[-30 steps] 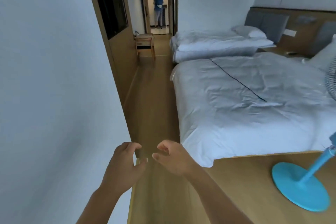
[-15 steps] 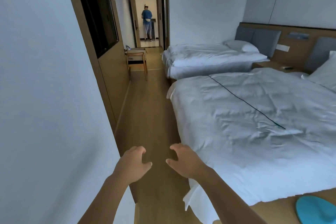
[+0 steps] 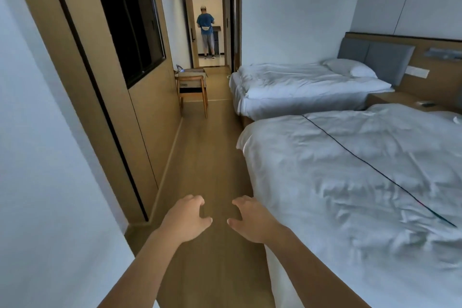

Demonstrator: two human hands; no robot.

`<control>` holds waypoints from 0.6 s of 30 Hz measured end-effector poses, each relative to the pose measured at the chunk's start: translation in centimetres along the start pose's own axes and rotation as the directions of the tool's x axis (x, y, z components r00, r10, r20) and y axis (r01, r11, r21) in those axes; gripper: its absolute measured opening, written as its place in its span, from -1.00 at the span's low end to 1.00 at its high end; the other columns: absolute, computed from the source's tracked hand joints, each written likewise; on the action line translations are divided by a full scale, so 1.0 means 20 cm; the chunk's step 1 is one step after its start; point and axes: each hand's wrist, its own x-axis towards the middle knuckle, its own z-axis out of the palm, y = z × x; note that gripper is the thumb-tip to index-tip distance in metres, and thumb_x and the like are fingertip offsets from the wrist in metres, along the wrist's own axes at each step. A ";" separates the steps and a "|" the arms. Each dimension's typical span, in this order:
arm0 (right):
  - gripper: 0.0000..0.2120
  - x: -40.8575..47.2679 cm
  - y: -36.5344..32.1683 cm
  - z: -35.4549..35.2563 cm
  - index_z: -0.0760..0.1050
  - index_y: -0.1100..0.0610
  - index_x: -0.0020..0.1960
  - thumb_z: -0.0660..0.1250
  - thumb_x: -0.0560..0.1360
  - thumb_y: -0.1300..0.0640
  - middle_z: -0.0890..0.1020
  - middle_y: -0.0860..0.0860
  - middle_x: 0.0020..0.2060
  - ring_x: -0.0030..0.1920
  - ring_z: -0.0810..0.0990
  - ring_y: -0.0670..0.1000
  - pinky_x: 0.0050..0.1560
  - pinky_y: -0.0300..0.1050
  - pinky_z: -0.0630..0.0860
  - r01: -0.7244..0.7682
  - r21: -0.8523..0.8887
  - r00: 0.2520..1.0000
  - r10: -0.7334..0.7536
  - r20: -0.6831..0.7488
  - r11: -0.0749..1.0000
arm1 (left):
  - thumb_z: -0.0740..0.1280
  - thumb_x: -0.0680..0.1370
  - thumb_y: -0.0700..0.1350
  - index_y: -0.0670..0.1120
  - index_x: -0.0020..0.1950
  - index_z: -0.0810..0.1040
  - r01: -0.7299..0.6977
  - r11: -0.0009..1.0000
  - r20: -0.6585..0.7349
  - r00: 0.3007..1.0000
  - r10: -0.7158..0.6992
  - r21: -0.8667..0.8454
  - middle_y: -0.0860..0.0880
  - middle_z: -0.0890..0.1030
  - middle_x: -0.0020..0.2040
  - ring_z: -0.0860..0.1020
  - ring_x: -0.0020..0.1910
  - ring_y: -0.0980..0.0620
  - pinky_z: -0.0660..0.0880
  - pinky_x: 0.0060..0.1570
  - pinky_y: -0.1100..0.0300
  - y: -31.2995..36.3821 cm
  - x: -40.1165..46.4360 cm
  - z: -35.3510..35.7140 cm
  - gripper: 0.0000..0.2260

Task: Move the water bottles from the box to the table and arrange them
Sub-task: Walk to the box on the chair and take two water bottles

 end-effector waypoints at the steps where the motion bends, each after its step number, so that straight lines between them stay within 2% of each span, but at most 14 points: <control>1: -0.51 0.13 0.03 -0.04 0.27 0.13 0.40 0.20 0.55 -0.06 0.39 0.05 0.33 0.34 0.33 0.07 0.32 -0.03 0.34 0.004 -0.012 1.000 -0.004 -0.004 1.000 | 0.29 0.54 0.07 -0.05 0.42 0.32 0.000 1.000 -0.004 1.000 0.000 0.003 0.02 0.38 0.36 0.42 0.27 0.04 0.42 0.20 0.14 0.00 0.13 -0.04 -0.52; 11: -0.53 1.21 0.20 -0.31 0.30 0.13 0.38 0.21 0.55 -0.06 0.39 0.07 0.34 0.36 0.32 0.11 0.31 -0.03 0.32 0.046 -0.084 0.999 -0.044 0.025 0.995 | 0.28 0.54 0.08 -0.05 0.41 0.32 0.050 0.999 -0.029 0.998 -0.049 0.009 0.02 0.36 0.38 0.40 0.30 0.02 0.40 0.19 0.13 -0.05 1.17 -0.29 -0.52; 18: -0.52 1.94 0.25 -0.36 0.30 0.15 0.38 0.22 0.55 -0.05 0.38 0.08 0.34 0.37 0.30 0.12 0.31 -0.01 0.32 0.045 -0.083 0.998 -0.042 0.045 0.995 | 0.31 0.52 0.09 -0.05 0.39 0.35 0.073 0.997 -0.023 0.997 -0.073 0.011 -0.01 0.39 0.38 0.39 0.33 0.00 0.39 0.26 0.06 -0.26 1.87 -0.38 -0.52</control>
